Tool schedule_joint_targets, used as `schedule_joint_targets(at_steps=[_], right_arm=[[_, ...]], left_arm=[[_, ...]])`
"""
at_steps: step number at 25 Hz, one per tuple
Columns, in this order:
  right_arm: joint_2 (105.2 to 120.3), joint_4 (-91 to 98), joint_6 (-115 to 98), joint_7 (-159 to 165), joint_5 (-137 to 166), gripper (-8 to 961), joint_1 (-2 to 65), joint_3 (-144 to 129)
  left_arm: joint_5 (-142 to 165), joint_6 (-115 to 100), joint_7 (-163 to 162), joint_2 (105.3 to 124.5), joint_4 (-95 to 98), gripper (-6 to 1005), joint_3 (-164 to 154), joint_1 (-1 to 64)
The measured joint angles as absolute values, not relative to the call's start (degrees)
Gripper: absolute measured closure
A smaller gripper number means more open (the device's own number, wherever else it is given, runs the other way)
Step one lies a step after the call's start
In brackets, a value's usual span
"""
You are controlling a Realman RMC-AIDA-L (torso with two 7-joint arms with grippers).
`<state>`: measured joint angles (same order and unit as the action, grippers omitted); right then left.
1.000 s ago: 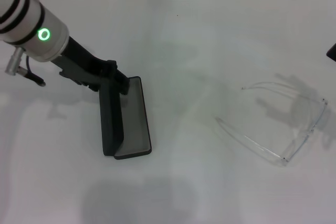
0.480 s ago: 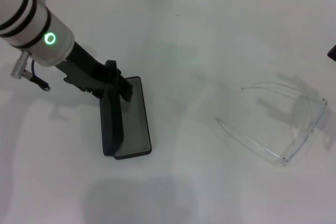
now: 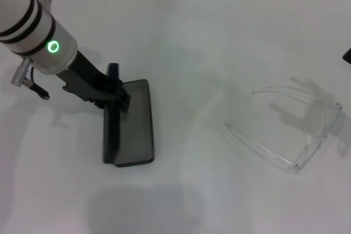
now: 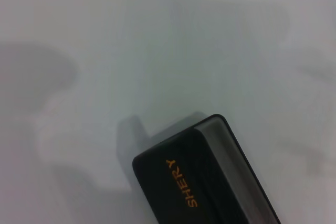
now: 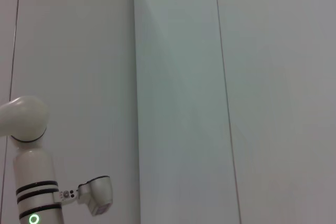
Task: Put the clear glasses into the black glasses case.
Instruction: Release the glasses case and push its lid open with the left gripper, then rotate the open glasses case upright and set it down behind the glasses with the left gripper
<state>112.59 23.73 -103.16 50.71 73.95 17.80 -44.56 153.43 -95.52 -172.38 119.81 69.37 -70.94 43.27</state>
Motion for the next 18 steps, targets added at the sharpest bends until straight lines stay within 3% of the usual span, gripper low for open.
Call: schedule_joint_targets(at_steps=[3, 18], right_arm=[[112.59, 23.7, -103.2, 50.7, 73.9, 78, 17.7, -44.6], [112.81, 23.7, -103.6, 50.6, 74.0, 78, 17.1, -43.1]], left_arm=[[153.4, -95.5, -172.0, 119.74, 69.3, 526, -71.6, 43.4], [152.7, -95.9, -168.7, 119.71, 69.7, 686, -71.8, 43.5]])
